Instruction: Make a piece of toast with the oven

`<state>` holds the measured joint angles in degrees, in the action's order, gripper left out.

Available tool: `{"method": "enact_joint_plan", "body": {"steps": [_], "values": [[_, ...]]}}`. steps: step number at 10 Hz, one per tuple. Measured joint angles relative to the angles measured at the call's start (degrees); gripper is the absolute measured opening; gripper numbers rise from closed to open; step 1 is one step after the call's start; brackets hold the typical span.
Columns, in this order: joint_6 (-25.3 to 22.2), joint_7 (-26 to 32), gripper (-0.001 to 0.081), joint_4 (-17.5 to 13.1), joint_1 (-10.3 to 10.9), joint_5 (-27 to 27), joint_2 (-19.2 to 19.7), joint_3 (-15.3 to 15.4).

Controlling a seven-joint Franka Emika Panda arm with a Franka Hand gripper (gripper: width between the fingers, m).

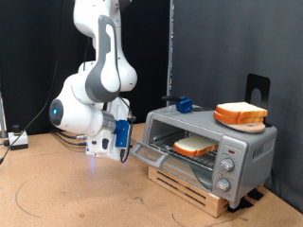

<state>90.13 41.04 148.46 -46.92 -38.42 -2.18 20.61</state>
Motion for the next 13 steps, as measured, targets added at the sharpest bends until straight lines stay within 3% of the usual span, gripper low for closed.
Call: {"method": "enact_joint_plan", "body": {"steps": [3, 6, 11, 13], "values": [[-2.87, 0.00, 0.0807, 2.19, 0.94, -1.77, -6.18, 1.32], [-4.33, -0.51, 0.0807, 4.32, 3.27, -5.13, -12.82, 3.25], [-7.99, -6.67, 0.0807, 8.15, 8.26, -11.34, -23.54, 6.55], [-9.26, -10.01, 0.0807, 9.25, 9.22, -12.55, -27.70, 6.99]]}}
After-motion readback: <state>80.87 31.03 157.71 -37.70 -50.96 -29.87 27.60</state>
